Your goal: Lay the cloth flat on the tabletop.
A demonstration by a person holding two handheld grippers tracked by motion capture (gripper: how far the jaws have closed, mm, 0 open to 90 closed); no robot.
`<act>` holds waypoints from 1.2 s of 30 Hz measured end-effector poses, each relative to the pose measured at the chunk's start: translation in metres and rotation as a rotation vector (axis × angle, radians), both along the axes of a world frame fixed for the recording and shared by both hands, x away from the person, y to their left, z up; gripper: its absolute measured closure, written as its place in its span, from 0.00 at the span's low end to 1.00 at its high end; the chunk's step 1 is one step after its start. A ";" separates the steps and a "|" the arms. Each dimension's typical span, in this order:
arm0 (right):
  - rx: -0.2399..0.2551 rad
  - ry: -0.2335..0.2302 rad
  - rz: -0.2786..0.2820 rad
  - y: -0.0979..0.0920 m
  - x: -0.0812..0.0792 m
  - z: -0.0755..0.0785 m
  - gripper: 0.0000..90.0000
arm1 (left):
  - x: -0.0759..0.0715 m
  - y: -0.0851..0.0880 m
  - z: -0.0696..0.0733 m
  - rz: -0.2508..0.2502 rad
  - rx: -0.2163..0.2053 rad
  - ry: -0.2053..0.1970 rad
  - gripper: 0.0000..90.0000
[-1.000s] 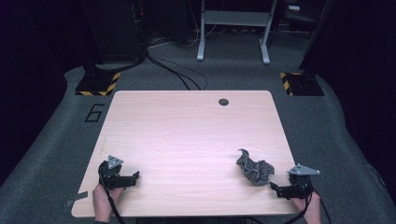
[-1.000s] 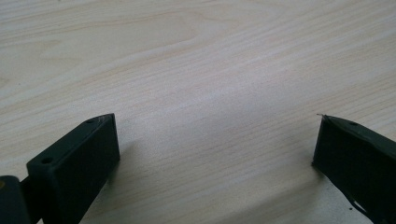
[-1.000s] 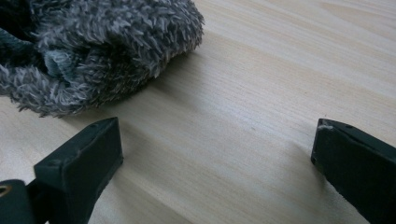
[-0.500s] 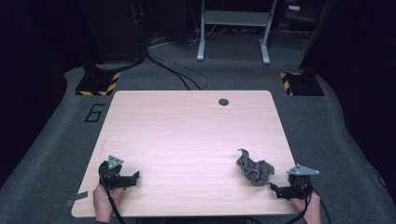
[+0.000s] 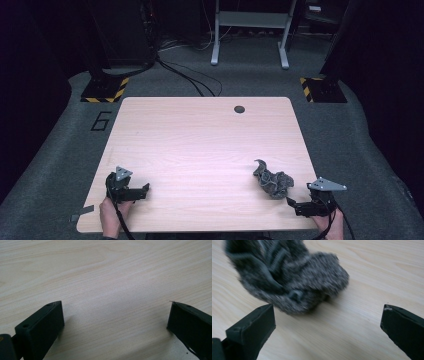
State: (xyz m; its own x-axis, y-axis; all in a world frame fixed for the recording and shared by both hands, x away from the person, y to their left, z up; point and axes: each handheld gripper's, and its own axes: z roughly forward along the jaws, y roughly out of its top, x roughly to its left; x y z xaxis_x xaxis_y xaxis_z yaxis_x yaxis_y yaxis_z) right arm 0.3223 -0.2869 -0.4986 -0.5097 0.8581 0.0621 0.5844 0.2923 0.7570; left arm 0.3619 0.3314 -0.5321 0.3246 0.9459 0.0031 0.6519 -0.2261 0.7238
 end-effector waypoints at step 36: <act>0.023 0.082 -0.084 0.044 0.030 -0.010 0.72 | 0.000 0.000 0.000 0.005 0.001 -0.001 0.00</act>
